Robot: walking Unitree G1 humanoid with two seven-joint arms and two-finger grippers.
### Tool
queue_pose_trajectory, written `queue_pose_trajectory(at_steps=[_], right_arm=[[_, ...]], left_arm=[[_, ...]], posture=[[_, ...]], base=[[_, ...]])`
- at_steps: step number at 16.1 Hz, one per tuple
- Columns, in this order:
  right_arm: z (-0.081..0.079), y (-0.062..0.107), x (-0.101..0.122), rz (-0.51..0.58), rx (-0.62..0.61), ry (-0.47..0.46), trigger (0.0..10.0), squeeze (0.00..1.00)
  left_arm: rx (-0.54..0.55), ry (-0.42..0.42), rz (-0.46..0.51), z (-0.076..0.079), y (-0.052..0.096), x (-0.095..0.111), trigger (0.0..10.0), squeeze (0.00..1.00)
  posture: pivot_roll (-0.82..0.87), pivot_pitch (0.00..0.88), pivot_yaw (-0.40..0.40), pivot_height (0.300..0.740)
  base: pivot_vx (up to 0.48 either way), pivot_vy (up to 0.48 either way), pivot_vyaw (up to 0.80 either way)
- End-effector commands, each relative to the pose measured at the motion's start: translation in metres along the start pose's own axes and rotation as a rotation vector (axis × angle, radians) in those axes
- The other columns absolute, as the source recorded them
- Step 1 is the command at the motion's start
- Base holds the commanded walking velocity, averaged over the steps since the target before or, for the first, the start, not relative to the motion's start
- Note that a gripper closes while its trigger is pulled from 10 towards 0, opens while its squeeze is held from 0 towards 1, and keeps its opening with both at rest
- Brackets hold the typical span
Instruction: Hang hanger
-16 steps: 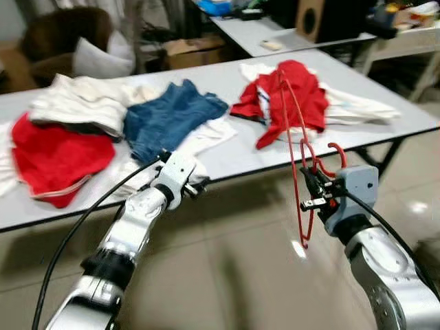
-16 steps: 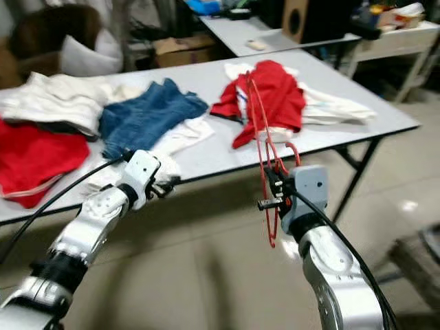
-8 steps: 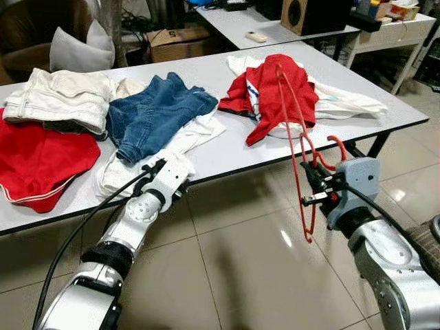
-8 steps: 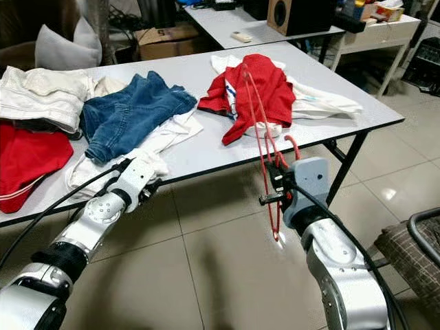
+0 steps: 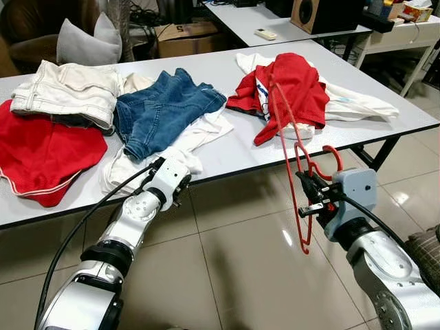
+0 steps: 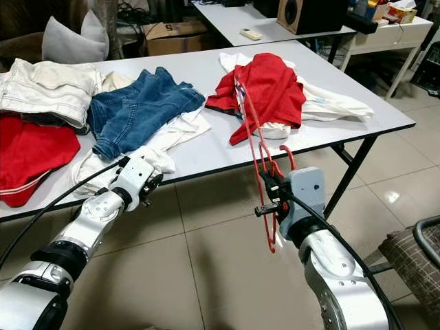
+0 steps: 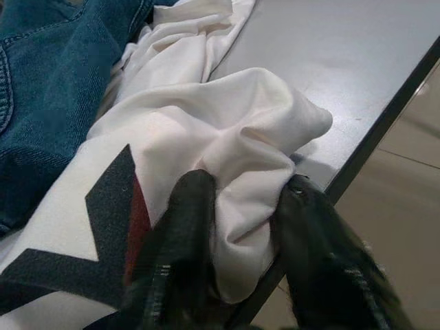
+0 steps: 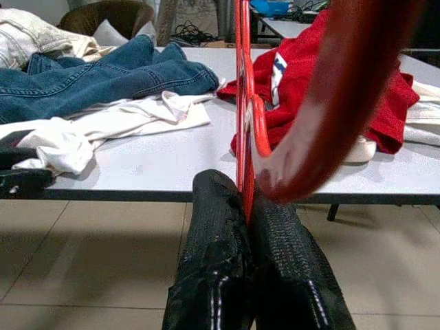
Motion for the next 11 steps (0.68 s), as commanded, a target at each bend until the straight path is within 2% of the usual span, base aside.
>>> queue_pose_trajectory(at_steps=[1, 4, 7, 8, 9, 11], right_arm=[[0.0, -0.003, 0.004, 0.015, 0.003, 0.006, 10.0, 0.0], [0.013, 0.001, 0.007, 0.03, -0.042, 0.011, 10.0, 0.0], [0.019, 0.001, 0.009, 0.049, -0.066, -0.003, 10.0, 0.0], [0.019, 0.0, 0.008, 0.05, -0.073, -0.013, 10.0, 0.0], [0.016, -0.002, 0.008, 0.051, -0.072, -0.019, 10.0, 0.0], [0.011, -0.004, 0.007, 0.054, -0.064, -0.028, 10.0, 0.0]], left_arm=[[-0.007, 0.007, -0.009, 0.0, 0.001, -0.003, 0.0, 0.0], [-0.016, -0.008, -0.023, 0.003, -0.004, 0.0, 0.0, 0.0], [-0.02, 0.092, 0.073, 0.0, -0.011, 0.028, 0.0, 0.0], [-0.026, 0.094, 0.103, -0.003, -0.011, 0.037, 0.0, 0.0], [-0.026, 0.124, 0.143, -0.01, -0.012, 0.05, 0.0, 0.0], [0.004, 0.178, 0.219, -0.036, -0.014, 0.079, 0.0, 0.0]], posture=[[-0.2, 0.025, 0.054, 0.74], [-0.22, 0.011, 0.068, 0.74], [-0.22, 0.001, 0.073, 0.74], [-0.22, 0.004, 0.073, 0.74], [-0.21, 0.005, 0.073, 0.74], [-0.21, 0.003, 0.084, 0.74]], base=[[0.0, 0.0, 0.0], [0.0, 0.0, 0.0], [0.0, 0.0, 0.0], [0.0, 0.0, 0.0], [0.0, 0.0, 0.0], [0.0, 0.0, 0.0]])
Point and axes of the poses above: a point about 5 cm out from each wrist's last joint towards the gripper, its own y axis pointing back from the gripper into the wrist, its own x axis along the axis of the wrist's last joint, z = x × y, the point moved 6 cm from there along -y, pointing out of the wrist towards the gripper, and after that the axes turned 7 degrees about -y, right-handed, at the moved point
